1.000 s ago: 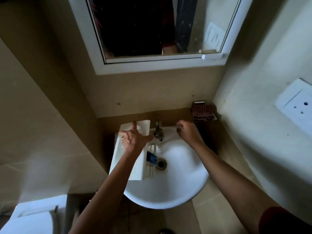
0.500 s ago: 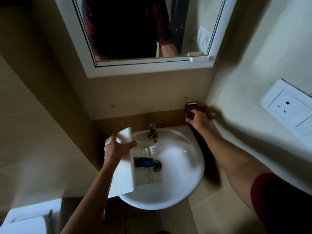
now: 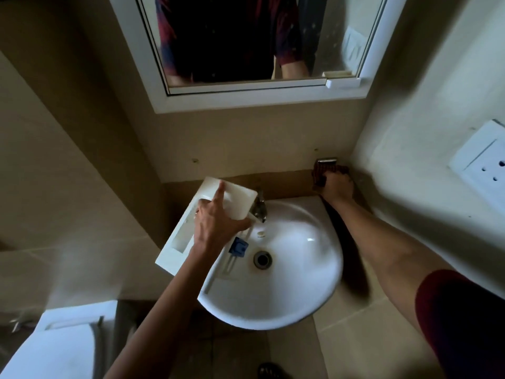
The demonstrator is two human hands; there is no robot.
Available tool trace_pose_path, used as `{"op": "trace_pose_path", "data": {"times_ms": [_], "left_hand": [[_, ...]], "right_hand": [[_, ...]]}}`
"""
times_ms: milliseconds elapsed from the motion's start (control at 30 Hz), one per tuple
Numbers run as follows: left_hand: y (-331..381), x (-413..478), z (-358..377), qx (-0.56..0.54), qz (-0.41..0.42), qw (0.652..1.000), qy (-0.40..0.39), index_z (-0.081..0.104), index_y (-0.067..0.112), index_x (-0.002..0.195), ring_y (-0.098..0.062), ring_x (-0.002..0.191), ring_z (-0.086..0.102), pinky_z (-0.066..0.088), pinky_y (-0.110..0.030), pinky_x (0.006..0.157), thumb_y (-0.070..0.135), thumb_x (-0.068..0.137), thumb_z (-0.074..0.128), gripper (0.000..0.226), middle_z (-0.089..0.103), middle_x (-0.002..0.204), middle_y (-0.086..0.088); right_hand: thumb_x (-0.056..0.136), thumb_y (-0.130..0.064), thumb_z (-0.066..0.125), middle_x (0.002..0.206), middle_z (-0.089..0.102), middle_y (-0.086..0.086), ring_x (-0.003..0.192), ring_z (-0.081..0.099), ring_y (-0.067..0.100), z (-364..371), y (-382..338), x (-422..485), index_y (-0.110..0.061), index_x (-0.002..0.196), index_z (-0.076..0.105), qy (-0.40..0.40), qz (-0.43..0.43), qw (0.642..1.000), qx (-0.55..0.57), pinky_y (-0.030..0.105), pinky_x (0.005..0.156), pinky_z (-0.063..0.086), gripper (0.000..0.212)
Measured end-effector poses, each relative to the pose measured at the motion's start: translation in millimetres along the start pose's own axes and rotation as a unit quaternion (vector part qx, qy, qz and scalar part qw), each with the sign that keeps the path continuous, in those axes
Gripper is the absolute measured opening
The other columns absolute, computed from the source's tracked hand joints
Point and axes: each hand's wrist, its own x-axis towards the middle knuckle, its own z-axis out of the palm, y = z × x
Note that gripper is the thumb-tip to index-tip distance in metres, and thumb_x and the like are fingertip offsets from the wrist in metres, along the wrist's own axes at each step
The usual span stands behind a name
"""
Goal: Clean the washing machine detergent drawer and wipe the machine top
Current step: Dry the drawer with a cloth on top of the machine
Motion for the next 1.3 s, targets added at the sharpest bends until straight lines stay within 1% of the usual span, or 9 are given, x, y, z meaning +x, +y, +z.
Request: {"op": "trace_pose_path", "data": {"times_ms": [133, 333, 400, 533, 733, 933, 1100, 1200, 1300], "left_hand": [[7, -2, 7, -0.005, 0.051, 0.999, 0.017, 0.025, 0.03, 0.15, -0.034, 0.106, 0.05, 0.044, -0.04, 0.093, 0.041, 0.057, 0.084, 0.11, 0.048, 0.116, -0.017], [11, 1, 19, 0.037, 0.072, 0.997, -0.007, 0.024, 0.028, 0.15, -0.034, 0.105, 0.049, 0.044, -0.039, 0.091, 0.046, 0.058, 0.081, 0.11, 0.049, 0.114, -0.017], [11, 4, 23, 0.046, 0.078, 0.996, 0.003, 0.024, 0.027, 0.15, -0.034, 0.104, 0.049, 0.045, -0.041, 0.09, 0.045, 0.058, 0.081, 0.11, 0.05, 0.114, -0.017], [8, 9, 24, 0.061, 0.031, 0.997, -0.031, 0.019, 0.028, 0.151, -0.035, 0.11, 0.048, 0.045, -0.045, 0.096, 0.046, 0.06, 0.082, 0.113, 0.045, 0.122, -0.019], [11, 3, 26, 0.038, 0.077, 0.996, 0.013, 0.021, 0.026, 0.151, -0.032, 0.105, 0.045, 0.042, -0.041, 0.092, 0.045, 0.059, 0.08, 0.111, 0.047, 0.113, -0.016], [16, 1, 32, 0.088, 0.082, 0.992, -0.029, 0.019, 0.028, 0.151, -0.032, 0.108, 0.048, 0.043, -0.042, 0.095, 0.051, 0.06, 0.08, 0.112, 0.045, 0.119, -0.015], [9, 4, 31, 0.063, 0.036, 0.997, -0.027, 0.017, 0.029, 0.152, -0.036, 0.11, 0.05, 0.047, -0.046, 0.093, 0.045, 0.061, 0.082, 0.112, 0.045, 0.123, -0.018], [1, 4, 27, 0.016, 0.009, 1.0, -0.012, 0.018, 0.034, 0.151, -0.035, 0.109, 0.052, 0.05, -0.047, 0.089, 0.042, 0.061, 0.083, 0.112, 0.046, 0.122, -0.017], [-10, 3, 22, -0.029, -0.018, 0.999, 0.012, 0.022, 0.035, 0.149, -0.028, 0.102, 0.055, 0.049, -0.035, 0.084, 0.046, 0.06, 0.083, 0.108, 0.052, 0.118, -0.014]], "right_hand": [[0.08, -0.043, 0.071, 0.116, 0.062, 0.016, 0.114, 0.053, 0.036, 1, 2, 4, -0.012, 0.11, 0.066, 0.011, 0.003, 1.0, 0.015, 0.041, 0.095, 0.041, 0.043], [0.083, -0.037, 0.066, 0.102, 0.068, 0.017, 0.101, 0.061, 0.035, 0, 2, 8, -0.012, 0.095, 0.072, 0.034, 0.021, 0.998, 0.053, 0.042, 0.09, 0.049, 0.028], [0.084, -0.037, 0.066, 0.104, 0.068, 0.017, 0.103, 0.061, 0.035, 0, 1, 9, -0.012, 0.098, 0.073, 0.035, 0.028, 0.997, 0.063, 0.044, 0.092, 0.048, 0.03], [0.084, -0.038, 0.067, 0.107, 0.069, 0.017, 0.105, 0.062, 0.035, 0, 1, 14, -0.011, 0.104, 0.073, 0.021, 0.059, 0.993, 0.1, 0.046, 0.091, 0.049, 0.034], [0.084, -0.035, 0.067, 0.108, 0.068, 0.019, 0.104, 0.062, 0.037, 1, 4, 13, -0.009, 0.106, 0.072, 0.029, 0.063, 0.991, 0.115, 0.043, 0.089, 0.051, 0.035], [0.083, -0.037, 0.067, 0.108, 0.068, 0.018, 0.103, 0.062, 0.036, 1, 4, 11, -0.01, 0.106, 0.072, 0.021, 0.058, 0.994, 0.094, 0.042, 0.088, 0.051, 0.035], [0.085, -0.032, 0.069, 0.111, 0.068, 0.017, 0.106, 0.062, 0.033, -1, 5, 15, -0.01, 0.109, 0.071, 0.019, 0.061, 0.991, 0.119, 0.04, 0.091, 0.05, 0.033], [0.084, -0.028, 0.07, 0.111, 0.068, 0.021, 0.105, 0.063, 0.033, -6, 11, 20, -0.004, 0.113, 0.069, 0.014, 0.056, 0.986, 0.159, 0.033, 0.083, 0.047, 0.038], [0.086, -0.026, 0.068, 0.115, 0.066, 0.023, 0.108, 0.062, 0.034, -14, 13, 22, 0.0, 0.116, 0.066, 0.044, 0.076, 0.98, 0.179, 0.031, 0.084, 0.045, 0.04]]}}
